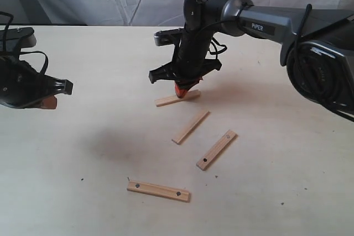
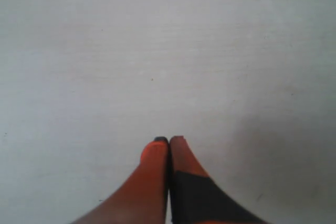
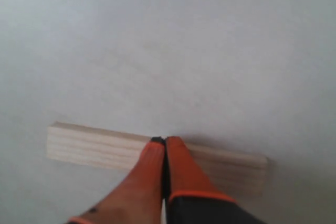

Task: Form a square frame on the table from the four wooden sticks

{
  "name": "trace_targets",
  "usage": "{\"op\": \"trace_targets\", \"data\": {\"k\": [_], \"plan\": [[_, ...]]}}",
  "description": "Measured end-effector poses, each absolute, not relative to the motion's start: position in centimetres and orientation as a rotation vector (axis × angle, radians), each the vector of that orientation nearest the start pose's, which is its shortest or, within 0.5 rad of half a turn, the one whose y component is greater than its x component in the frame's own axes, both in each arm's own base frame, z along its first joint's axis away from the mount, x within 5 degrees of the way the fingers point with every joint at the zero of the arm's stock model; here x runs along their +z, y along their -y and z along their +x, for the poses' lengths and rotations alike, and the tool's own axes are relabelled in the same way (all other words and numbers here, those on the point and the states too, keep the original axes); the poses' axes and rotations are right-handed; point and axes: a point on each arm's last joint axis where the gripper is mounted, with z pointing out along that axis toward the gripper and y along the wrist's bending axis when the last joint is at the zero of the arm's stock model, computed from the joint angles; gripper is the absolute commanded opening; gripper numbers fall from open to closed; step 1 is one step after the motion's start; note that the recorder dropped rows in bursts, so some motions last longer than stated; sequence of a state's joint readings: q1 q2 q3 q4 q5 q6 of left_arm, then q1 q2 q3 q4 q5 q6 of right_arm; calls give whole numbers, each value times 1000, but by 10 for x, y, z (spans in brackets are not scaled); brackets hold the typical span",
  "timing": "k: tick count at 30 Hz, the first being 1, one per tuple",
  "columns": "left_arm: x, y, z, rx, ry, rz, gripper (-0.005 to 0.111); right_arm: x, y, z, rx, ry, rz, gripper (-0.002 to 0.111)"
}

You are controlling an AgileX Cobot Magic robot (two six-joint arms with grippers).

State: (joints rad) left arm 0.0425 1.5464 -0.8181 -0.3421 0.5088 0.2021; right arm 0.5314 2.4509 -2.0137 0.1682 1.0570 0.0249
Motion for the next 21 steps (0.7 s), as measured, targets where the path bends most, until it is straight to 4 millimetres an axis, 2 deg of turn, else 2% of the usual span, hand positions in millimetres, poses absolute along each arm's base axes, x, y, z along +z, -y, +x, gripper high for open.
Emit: {"op": "trace_targets", "data": {"k": [7,13,15,18,21], "plan": [[193,4,285,-253,-2683,-146,0,118,-257,429,145,-2957,-468,-1],[194,5,286,-273,-2674,-145,0,119,-255,431,110,-2951,-409,-1],[194,5,286,-272,-2674,-142,0,121,-256,432,118,-2941,-419,-1],[194,5,286,-271,-2672,-142,0,137,-258,431,155,-2889,-538,0],[194,5,286,-269,-2668,-140,0,158,-254,431,230,-2852,-628,14]]}}
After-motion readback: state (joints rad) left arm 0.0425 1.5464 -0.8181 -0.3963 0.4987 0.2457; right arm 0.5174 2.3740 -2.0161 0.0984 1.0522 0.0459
